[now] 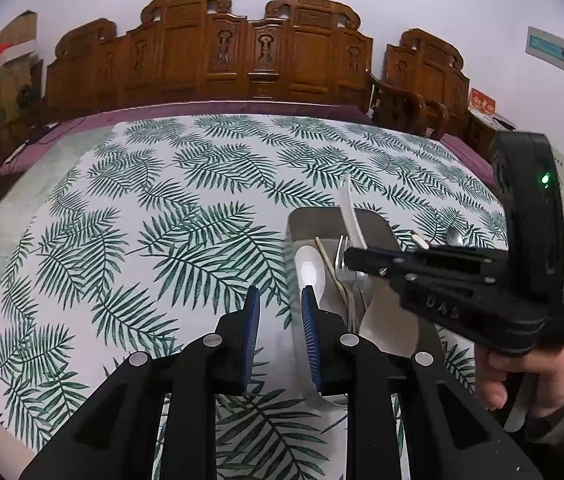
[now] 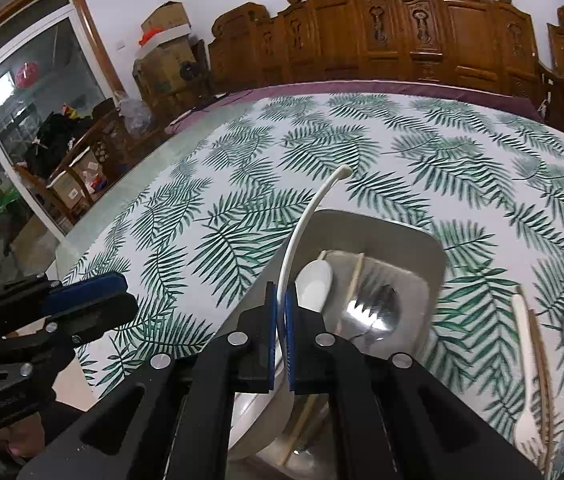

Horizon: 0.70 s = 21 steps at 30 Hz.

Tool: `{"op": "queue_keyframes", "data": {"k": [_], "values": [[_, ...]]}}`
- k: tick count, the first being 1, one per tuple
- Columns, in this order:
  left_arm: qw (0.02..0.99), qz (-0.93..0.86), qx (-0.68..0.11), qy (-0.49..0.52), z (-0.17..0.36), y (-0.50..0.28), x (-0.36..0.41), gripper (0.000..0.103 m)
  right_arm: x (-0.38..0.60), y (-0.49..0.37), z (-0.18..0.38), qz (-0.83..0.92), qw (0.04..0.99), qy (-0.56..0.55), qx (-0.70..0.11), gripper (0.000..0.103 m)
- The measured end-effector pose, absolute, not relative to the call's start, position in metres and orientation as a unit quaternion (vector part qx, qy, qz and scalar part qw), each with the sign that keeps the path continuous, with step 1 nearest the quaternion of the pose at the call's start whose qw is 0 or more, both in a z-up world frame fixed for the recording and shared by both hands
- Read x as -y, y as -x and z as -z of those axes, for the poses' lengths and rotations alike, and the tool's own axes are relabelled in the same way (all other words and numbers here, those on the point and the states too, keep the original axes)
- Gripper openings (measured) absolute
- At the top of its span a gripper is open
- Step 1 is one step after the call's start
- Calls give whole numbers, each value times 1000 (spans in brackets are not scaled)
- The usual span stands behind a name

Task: Organize utensils
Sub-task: 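Lower the held white spoon and fork into the tray and open the right tool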

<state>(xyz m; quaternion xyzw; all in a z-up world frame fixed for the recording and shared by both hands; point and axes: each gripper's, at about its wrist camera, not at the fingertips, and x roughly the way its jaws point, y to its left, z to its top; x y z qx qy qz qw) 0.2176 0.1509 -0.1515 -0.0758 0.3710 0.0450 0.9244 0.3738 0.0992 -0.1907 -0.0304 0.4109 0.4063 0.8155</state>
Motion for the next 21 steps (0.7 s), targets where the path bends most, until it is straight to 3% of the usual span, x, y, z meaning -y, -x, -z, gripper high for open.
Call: {"op": "queue_keyframes", "data": {"k": [21], "values": [[925,-25,-372,67,153,-222,-134,20,-61,-385,198,-385,820,32,-424,11]]}}
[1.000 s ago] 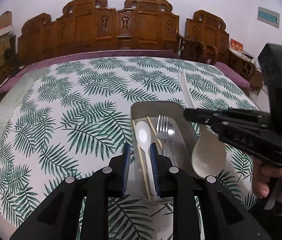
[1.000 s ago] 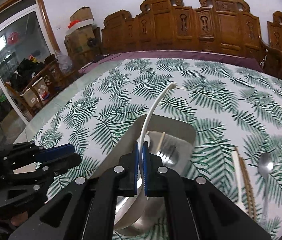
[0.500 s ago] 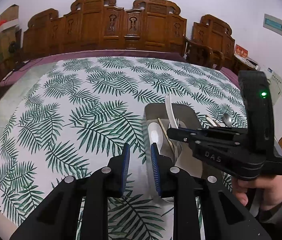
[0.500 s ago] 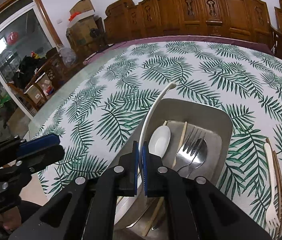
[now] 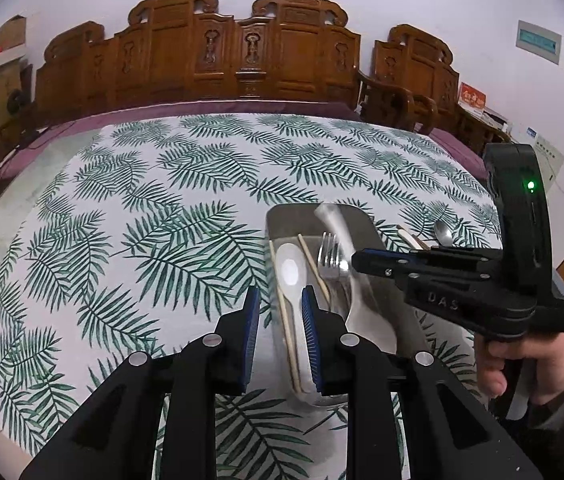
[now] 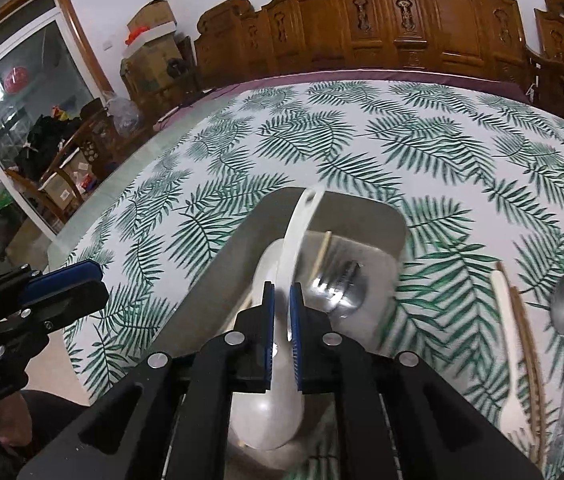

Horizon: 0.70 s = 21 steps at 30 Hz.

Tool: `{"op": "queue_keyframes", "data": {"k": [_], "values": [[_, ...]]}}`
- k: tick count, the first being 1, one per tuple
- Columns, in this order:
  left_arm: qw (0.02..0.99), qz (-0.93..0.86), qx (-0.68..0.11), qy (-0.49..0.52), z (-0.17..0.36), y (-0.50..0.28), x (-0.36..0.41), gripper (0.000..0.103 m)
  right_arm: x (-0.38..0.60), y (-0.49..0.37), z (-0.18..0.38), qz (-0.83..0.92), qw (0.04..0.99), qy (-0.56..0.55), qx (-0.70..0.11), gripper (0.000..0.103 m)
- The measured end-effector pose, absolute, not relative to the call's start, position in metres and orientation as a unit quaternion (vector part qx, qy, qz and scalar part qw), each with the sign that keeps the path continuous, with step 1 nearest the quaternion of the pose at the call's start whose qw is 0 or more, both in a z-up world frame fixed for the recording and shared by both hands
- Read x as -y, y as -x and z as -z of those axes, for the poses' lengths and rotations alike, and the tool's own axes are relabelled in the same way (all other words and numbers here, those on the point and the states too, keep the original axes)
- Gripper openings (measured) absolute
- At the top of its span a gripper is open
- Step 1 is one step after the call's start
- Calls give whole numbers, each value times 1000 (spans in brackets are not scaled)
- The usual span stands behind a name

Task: Organize utensils
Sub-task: 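Lower the held white spoon and fork into the tray and open the right tool, then move the right tool to the pile and grasp a wooden chopstick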

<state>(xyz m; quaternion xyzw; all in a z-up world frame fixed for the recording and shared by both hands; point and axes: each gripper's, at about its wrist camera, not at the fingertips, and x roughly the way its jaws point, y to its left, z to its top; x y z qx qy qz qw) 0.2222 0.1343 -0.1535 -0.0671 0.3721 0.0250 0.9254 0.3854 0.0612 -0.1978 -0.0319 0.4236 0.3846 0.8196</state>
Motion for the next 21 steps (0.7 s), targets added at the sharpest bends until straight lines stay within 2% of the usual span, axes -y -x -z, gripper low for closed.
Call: {"op": "queue_keyframes", "data": {"k": [12,15,17,18,19,21], "values": [[927,3,-372,53,153,-228,-105,22,-5,-379,171,-366,840,61,-397,11],[927,15,-372,47,154,-229,-93,35,28,-380,164,-344,851,71,-390,11],[926,22,-373,43,154,-229,-86,36,47,-381,163,-328,858,80,-387,11],[926,27,-375,42,155,-230,-82,40,58,-382,162,-319,861,84,-388,11],[925,31,-375,41,155,-230,-78,49,64,-381,163,-313,863,89,-388,11],[926,36,-373,37,154,-230,-71,55,79,-384,164,-297,867,96,-388,11]]}}
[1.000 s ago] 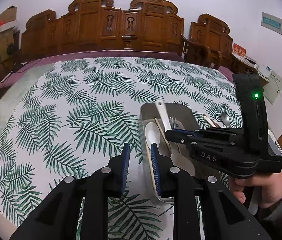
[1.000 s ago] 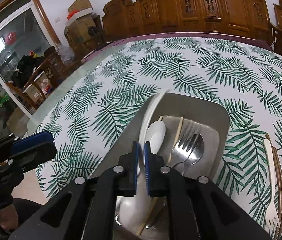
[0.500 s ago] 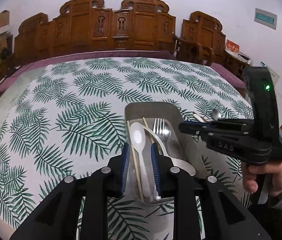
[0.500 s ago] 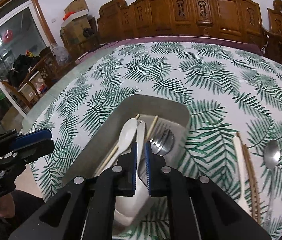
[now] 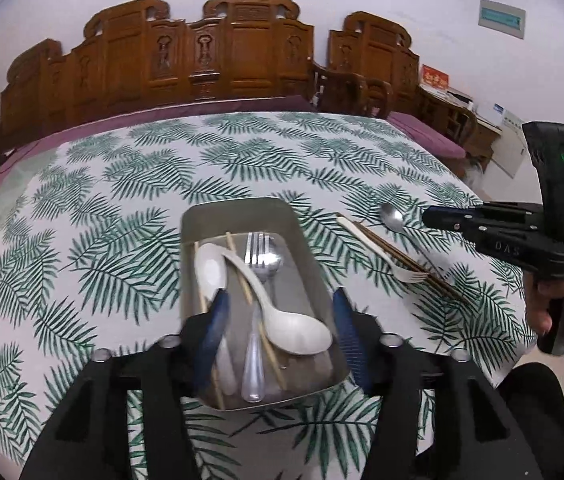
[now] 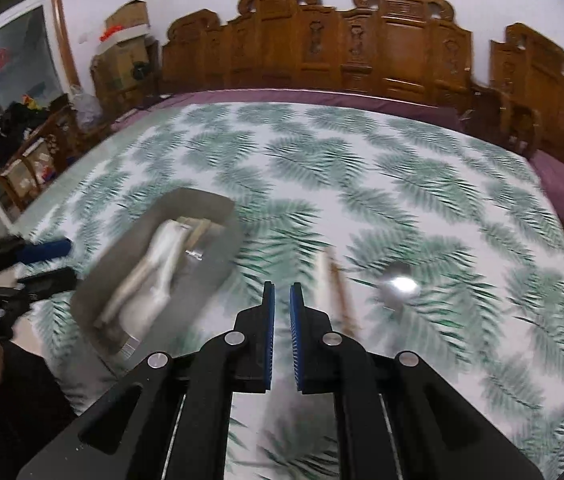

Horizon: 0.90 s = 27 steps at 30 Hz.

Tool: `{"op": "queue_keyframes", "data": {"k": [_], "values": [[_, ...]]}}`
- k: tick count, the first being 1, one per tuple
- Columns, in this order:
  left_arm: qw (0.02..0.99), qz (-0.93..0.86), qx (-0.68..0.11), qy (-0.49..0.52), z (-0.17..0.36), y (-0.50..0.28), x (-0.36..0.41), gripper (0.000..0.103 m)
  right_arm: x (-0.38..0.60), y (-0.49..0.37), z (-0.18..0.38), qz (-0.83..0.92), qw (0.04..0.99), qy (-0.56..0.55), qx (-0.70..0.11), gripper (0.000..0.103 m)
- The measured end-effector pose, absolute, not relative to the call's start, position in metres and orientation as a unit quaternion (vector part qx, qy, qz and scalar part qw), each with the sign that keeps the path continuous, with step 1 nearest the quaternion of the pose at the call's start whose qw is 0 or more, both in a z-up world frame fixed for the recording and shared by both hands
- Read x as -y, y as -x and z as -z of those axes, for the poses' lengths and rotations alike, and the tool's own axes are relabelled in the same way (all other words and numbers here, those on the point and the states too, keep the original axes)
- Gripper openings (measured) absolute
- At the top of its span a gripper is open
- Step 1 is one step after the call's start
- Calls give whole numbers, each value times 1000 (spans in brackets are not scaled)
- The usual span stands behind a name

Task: Organize utensils
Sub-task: 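Move the right tool to the pile and grasp a wooden chopstick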

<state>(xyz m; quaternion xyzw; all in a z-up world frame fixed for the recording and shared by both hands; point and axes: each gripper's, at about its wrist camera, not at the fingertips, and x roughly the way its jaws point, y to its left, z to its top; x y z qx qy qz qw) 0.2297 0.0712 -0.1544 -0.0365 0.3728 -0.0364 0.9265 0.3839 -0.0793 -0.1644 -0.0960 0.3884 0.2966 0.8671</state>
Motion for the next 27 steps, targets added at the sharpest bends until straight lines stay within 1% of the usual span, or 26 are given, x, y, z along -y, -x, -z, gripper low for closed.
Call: {"op": "queue_keyframes", "data": {"k": [2,3,4,5,16,23,27], "values": [[926,40,-373,36,154,-230,-65,58,94,-386,169,-284,869,97,-393,11],[926,42,-374,37,154,-230,-63,64,101,-387,172,-278,870,100,-395,11],[926,42,-374,38,154,-230,-61,67,104,-388,175,-275,870,103,-397,11],[926,45,-374,37,154,-230,-58,68,108,-388,179,-271,869,105,-400,11],[921,54,-383,37,159,-231,-40,68,109,-399,225,-265,847,120,-445,11],[920,60,-387,30,160,-231,-25,68,104,-407,243,-265,832,141,-467,11],[918,61,-391,23,162,-232,-18,68,104,-409,245,-267,830,149,-466,11]]}}
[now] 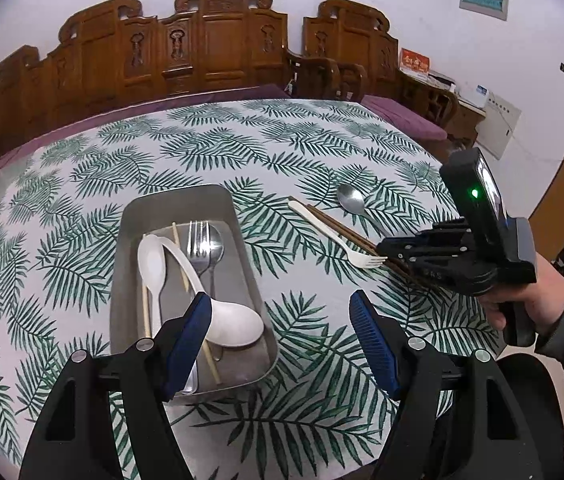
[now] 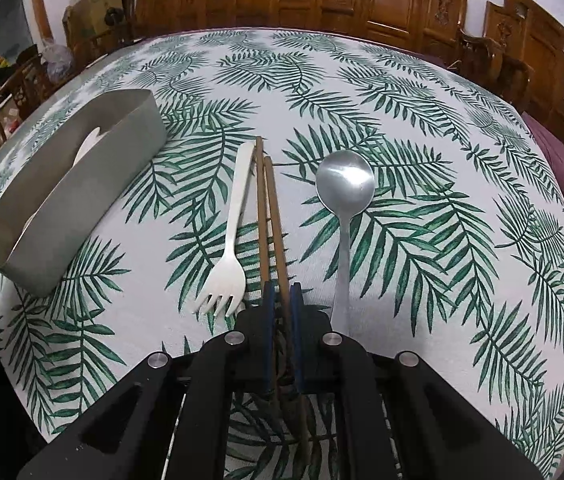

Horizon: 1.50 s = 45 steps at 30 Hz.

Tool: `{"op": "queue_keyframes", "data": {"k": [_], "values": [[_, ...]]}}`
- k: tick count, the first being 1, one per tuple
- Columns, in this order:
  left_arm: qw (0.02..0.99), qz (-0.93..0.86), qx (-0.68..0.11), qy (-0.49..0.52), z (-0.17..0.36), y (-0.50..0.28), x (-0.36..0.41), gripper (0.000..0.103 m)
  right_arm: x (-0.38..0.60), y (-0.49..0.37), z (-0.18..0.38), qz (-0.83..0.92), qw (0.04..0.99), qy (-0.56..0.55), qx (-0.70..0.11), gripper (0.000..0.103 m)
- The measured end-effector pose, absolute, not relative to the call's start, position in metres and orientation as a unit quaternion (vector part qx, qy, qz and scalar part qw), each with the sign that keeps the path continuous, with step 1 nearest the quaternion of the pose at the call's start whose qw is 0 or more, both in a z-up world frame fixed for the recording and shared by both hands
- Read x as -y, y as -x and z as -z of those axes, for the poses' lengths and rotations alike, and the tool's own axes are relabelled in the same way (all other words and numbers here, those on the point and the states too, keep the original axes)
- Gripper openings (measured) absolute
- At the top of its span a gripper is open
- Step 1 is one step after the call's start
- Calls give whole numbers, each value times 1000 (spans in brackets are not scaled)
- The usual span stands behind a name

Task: Organize utensils
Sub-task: 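Move the right tool to the pile and grasp a wooden chopstick, then grasp a white plastic fork with the left tool and lower it into the tray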

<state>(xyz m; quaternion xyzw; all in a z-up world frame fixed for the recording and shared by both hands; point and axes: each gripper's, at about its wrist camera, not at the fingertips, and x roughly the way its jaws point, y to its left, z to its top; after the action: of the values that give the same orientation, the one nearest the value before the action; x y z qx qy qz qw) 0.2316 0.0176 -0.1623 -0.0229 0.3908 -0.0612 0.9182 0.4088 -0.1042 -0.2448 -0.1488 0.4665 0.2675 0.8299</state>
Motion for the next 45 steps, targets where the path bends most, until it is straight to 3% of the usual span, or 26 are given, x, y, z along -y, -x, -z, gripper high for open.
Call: {"op": "queue_keyframes", "data": {"k": [12,21,35,37,45], "values": [[912,58,-406,4,165,-236,7,68,114,-399,245,-271,827,165,-465,6],[911,63,-408,3,158,-258,30,68,148,-382,212,-273,850,115,-435,6],[891,71,-448,-10,182,-337,62,52,192,-392,206,-252,861,71,-436,6],[887,68,-456,-5,188,-348,62,46,195,-393,205,-250,863,69,-434,6],[872,53,-486,-9,210,-382,66,40,204,-397,200,-239,869,64,-429,6]]}}
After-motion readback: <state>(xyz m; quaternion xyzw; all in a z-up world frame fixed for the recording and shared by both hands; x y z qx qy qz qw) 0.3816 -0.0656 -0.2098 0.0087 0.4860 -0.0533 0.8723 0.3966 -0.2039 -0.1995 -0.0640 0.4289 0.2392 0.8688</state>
